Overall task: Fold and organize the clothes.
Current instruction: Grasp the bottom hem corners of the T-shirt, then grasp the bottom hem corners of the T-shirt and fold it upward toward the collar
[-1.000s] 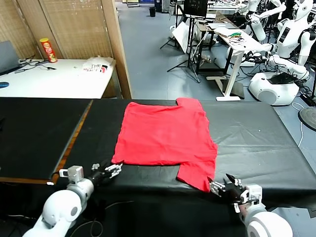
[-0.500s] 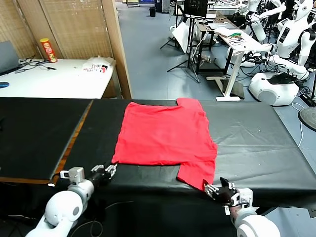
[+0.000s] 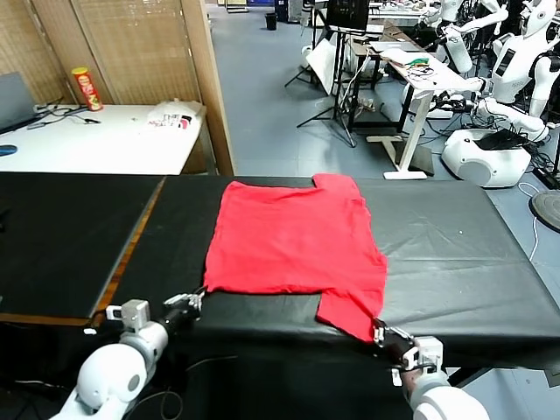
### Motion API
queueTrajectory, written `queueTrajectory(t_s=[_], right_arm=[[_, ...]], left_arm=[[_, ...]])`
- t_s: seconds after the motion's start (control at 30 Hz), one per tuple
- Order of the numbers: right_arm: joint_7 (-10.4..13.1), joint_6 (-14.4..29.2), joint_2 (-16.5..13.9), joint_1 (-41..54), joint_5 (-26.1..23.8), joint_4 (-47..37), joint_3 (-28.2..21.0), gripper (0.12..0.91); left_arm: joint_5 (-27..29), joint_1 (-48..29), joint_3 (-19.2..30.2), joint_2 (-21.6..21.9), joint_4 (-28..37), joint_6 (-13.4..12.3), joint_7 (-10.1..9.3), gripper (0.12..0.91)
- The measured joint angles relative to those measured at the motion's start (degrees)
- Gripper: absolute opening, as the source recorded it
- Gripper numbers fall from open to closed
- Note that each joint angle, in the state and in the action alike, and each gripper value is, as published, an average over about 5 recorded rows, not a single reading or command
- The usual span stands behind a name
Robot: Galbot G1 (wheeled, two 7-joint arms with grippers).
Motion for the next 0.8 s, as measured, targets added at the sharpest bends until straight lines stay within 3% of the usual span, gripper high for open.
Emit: queueTrajectory(t_s=[0.3,0.57,0.8], right_arm=[[-1.5,8.8,-2.8,11.7,0.3,-11.1,-2.0,0.122],[-2.0,11.3,-4.4,23.4,-1.5,-23.3,-8.0,0.122],[-2.7,12.4,-4.3,31.7,-2.2,-32.6,-13.6,0.122]], left_arm=[[0.7,-3.1,0.2,-3.5,0.6,-5.2,-1.98,0.127],[6.0,-9.7,2.0,-6.9,6.5,-6.9,-1.19,0.127],[9.6,-15.4,4.1,-6.7,12.9,-7.6,-0.37,0.127]])
